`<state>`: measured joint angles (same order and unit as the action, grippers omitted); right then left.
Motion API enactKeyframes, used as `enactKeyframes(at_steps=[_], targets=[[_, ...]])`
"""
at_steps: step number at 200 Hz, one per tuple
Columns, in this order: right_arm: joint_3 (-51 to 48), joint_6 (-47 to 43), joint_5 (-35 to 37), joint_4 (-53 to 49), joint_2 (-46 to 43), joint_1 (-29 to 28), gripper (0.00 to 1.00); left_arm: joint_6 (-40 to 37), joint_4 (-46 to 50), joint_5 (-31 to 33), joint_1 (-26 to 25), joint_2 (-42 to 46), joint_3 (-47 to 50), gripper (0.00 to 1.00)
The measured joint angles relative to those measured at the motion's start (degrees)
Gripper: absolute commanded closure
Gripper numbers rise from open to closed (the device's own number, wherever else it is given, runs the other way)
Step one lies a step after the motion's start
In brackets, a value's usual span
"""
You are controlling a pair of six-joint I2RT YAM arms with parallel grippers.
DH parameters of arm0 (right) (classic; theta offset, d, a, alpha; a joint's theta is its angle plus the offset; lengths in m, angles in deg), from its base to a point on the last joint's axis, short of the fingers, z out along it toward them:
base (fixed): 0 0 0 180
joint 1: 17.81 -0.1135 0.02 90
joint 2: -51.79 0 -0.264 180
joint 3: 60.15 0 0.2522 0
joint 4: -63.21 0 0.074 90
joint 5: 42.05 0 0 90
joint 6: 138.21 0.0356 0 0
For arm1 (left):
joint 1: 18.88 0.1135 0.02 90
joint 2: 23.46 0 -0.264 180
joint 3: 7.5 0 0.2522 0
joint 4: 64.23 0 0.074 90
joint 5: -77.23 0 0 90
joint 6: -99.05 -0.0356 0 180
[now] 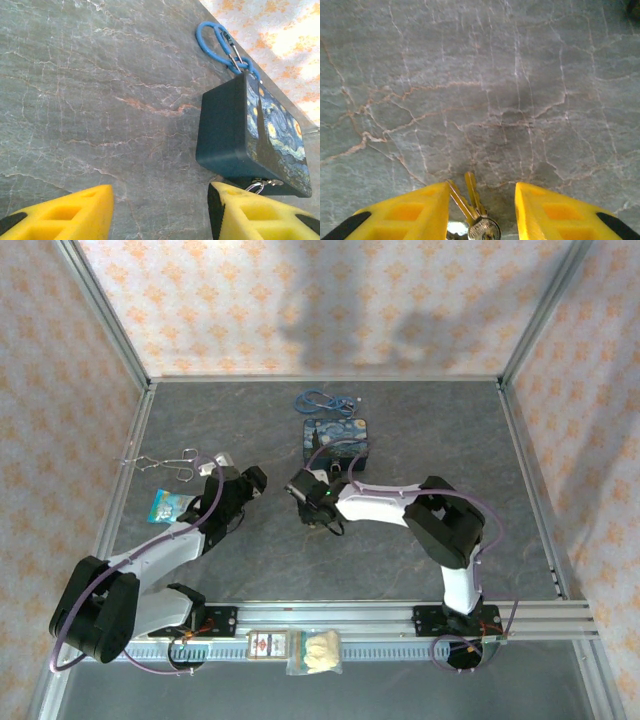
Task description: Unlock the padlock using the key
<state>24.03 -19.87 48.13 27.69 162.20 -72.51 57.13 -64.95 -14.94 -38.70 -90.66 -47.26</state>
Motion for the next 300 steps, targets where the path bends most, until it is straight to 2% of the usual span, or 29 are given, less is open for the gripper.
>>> enactKeyframes(at_steps=[35, 97, 111, 154, 209, 262, 268, 285, 300], targets=[[-1.5, 0.2, 1.5, 0.8, 0.0, -0.8, 0.64, 0.1, -0.2, -0.2, 0.0, 0.1, 0.3, 0.47], [-3.3, 1.9, 4.2, 1.7, -1.0, -0.9, 0.91, 0.4, -1.4, -0.7, 0.0, 0.1, 0.6, 0.47], [-4.2, 2.7, 4.1, 2.9, -1.7, -0.9, 1.0, 0.6, -2.5, -1.7, 0.0, 0.1, 1.2, 0.47], [-11.0, 6.7, 0.4, 9.6, -6.1, 0.4, 1.0, 2.3, -9.5, -6.1, 0.0, 0.1, 4.6, 0.47], [-19.1, 11.4, -9.7, 21.4, -14.4, 6.4, 1.0, 5.7, -22.0, -11.5, -0.2, 0.1, 9.2, 0.47], [-20.7, 15.7, -17.2, 31.4, -17.2, 9.7, 1.0, 7.2, -33.2, -15.5, -5.4, -0.3, 12.0, 0.47], [-20.7, 16.1, -17.9, 32.1, -17.4, 9.9, 1.0, 7.2, -34.5, -15.7, -6.0, -0.6, 12.0, 0.45], [-20.7, 16.9, -19.4, 33.8, -18.3, 10.6, 1.0, 7.3, -38.0, -16.9, -7.1, -1.9, 12.1, 0.33], [-20.6, 17.1, -20.3, 34.7, -19.2, 11.0, 1.0, 7.7, -41.1, -17.4, -7.6, -3.5, 12.3, 0.28]])
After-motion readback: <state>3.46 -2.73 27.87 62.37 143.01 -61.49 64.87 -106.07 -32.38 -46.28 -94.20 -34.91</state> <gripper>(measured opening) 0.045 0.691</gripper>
